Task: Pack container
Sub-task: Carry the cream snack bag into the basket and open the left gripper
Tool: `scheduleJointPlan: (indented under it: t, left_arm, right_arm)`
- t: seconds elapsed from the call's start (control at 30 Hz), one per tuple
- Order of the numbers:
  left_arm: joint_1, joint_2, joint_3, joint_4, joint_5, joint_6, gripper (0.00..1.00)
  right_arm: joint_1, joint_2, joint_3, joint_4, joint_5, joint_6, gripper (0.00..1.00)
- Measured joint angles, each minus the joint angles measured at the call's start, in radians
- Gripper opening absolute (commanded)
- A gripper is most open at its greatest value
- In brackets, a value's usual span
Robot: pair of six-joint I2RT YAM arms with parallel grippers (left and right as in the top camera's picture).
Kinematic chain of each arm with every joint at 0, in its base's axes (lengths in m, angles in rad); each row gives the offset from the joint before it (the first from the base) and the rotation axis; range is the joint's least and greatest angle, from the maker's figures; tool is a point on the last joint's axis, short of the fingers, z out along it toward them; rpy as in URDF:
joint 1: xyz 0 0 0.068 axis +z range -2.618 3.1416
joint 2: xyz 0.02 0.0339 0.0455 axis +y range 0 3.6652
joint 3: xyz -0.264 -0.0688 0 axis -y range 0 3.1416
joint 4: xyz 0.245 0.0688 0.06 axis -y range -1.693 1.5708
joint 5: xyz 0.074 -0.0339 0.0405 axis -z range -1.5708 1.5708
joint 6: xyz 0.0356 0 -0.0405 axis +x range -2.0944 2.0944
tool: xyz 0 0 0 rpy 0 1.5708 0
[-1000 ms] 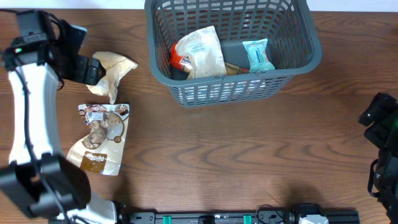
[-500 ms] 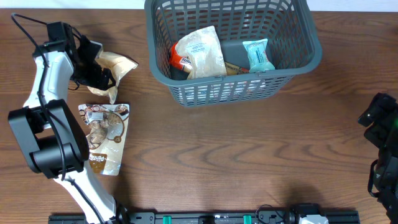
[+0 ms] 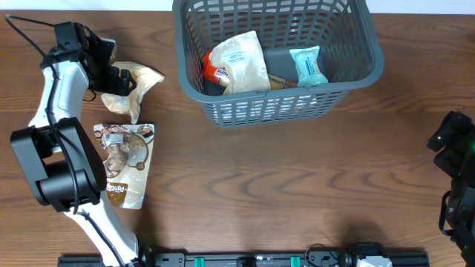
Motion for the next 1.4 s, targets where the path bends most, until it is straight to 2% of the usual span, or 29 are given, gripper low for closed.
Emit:
scheduleJointPlan:
  t: [0.57, 0.93, 1.03, 1.1, 1.23, 1.3, 1.33, 1.4]
  left_arm:
    - [-0.064, 0.007, -0.005, 0.036, 0.019, 0.027, 0.99]
    - [-0.063, 0.133, -0.011, -0.004, 0.034, 0.027, 1.00]
    - [-0.063, 0.134, -0.011, -0.008, 0.036, 0.026, 0.86]
    - [-0.063, 0.134, -0.011, -0.011, 0.035, 0.028, 0.72]
    - [-0.063, 0.134, -0.011, -0.015, 0.039, 0.026, 0.28]
    - [-0.063, 0.134, -0.011, -0.014, 0.034, 0.030, 0.10]
    - [-0.063, 0.134, -0.011, -0.014, 0.034, 0.026, 0.06]
    - [-0.063, 0.134, -0.007, -0.014, 0.030, 0.031, 0.06]
  right_arm:
    - [0.000, 0.000, 0.000, -0.016, -0.014, 0.000, 0.99]
    - [0.000, 0.000, 0.000, -0.030, -0.015, 0.000, 0.99]
    - [0.000, 0.000, 0.000, -0.031, -0.015, 0.000, 0.99]
    - [0.000, 0.000, 0.000, -0.031, -0.015, 0.000, 0.99]
    - [0.000, 0.000, 0.000, -0.031, -0.015, 0.000, 0.99]
    - [0.000, 0.000, 0.000, -0.031, -0.015, 0.000, 0.99]
    - [0.000, 0.000, 0.000, -0.031, -0.015, 0.000, 0.99]
    - [0.000, 0.000, 0.000, -0.031, -0.015, 0.000, 0.99]
